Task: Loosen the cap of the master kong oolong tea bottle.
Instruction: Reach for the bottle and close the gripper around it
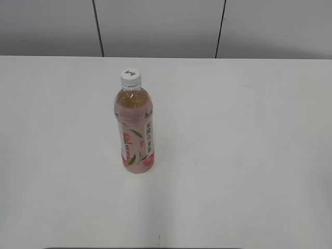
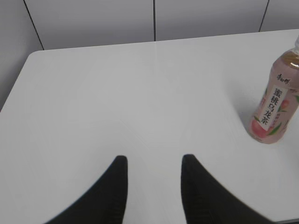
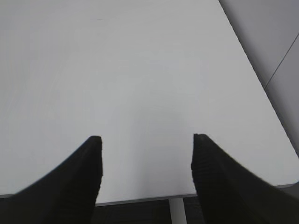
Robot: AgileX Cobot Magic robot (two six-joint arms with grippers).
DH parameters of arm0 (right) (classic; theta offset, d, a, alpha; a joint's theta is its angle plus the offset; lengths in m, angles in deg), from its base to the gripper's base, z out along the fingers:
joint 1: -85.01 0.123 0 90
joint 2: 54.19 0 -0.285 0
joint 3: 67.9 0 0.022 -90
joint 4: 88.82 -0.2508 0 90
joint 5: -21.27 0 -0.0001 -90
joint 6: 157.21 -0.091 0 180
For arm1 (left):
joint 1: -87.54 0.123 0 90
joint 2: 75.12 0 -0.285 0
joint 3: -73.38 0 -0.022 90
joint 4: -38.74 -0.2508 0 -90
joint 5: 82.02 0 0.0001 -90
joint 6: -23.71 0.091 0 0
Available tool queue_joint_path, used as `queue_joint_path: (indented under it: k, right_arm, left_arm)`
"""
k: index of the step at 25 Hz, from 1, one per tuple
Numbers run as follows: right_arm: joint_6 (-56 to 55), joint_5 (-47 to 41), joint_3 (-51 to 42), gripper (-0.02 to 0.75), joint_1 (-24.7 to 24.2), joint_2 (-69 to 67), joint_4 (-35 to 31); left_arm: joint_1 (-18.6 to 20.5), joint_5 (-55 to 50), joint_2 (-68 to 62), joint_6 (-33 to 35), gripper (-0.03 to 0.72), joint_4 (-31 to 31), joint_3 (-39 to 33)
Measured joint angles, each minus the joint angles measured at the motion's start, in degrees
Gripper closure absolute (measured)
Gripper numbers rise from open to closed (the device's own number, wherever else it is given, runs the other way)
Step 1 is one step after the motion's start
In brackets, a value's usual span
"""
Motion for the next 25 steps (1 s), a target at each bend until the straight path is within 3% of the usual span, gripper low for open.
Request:
queue_joint_path:
  k: [25]
  right_arm:
    - [-0.2,0.0,0.0,0.278,0.0,0.0,0.0]
  left_arm:
    - [0.0,0.3,0.0,0.0,0.447,1.2,0.0]
